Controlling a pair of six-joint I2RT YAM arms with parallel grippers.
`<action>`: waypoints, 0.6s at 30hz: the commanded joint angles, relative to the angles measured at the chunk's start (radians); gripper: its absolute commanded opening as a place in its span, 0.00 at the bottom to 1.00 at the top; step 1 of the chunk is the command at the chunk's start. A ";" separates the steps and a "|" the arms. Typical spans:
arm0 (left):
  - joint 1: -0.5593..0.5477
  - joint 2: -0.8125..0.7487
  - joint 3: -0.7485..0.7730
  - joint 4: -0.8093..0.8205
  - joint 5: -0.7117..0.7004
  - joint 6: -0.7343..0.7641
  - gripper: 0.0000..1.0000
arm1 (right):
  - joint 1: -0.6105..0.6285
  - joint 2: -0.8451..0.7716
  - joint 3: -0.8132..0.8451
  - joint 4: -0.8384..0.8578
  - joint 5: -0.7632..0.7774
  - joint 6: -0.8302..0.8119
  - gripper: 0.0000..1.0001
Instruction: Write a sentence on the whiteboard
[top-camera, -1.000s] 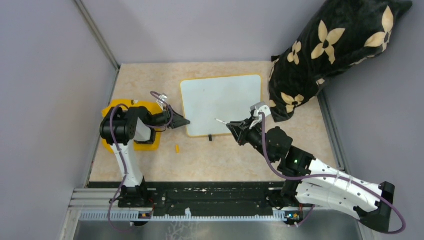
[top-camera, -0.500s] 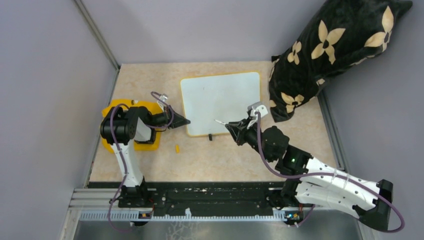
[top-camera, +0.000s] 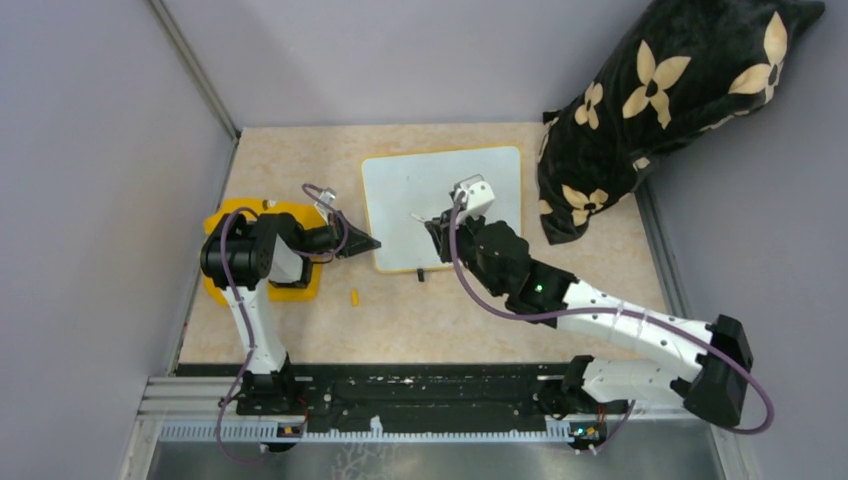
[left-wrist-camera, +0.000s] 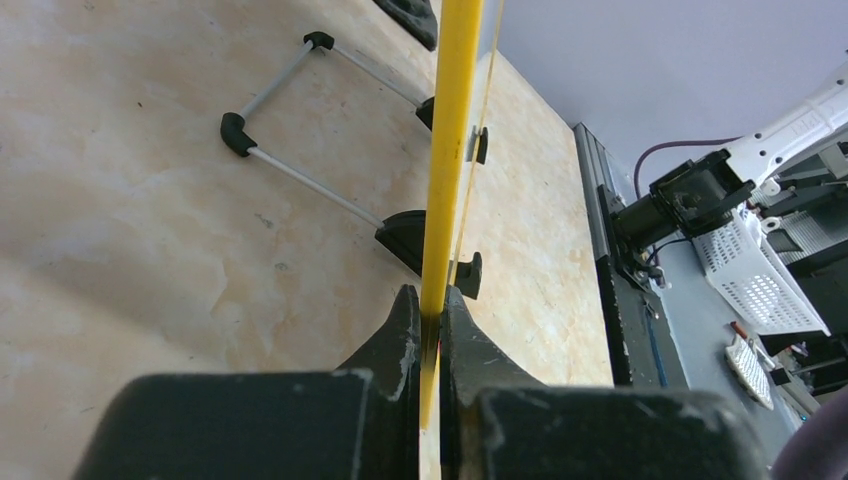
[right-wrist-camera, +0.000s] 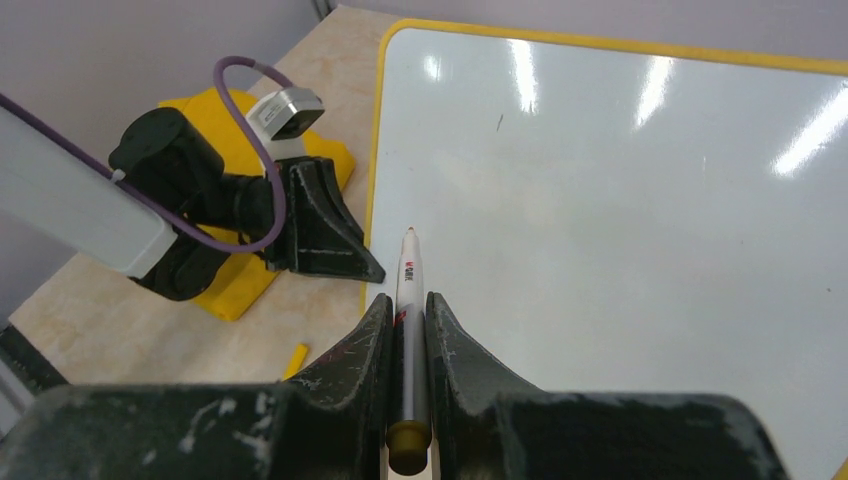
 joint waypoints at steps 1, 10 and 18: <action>-0.006 0.001 -0.020 0.237 -0.041 -0.003 0.00 | -0.024 0.114 0.123 0.047 0.064 -0.036 0.00; -0.011 -0.011 -0.015 0.239 -0.050 -0.018 0.18 | -0.032 0.255 0.211 0.075 0.090 -0.065 0.00; -0.011 -0.019 -0.005 0.239 -0.053 -0.036 0.39 | -0.033 0.241 0.203 0.087 0.052 -0.053 0.00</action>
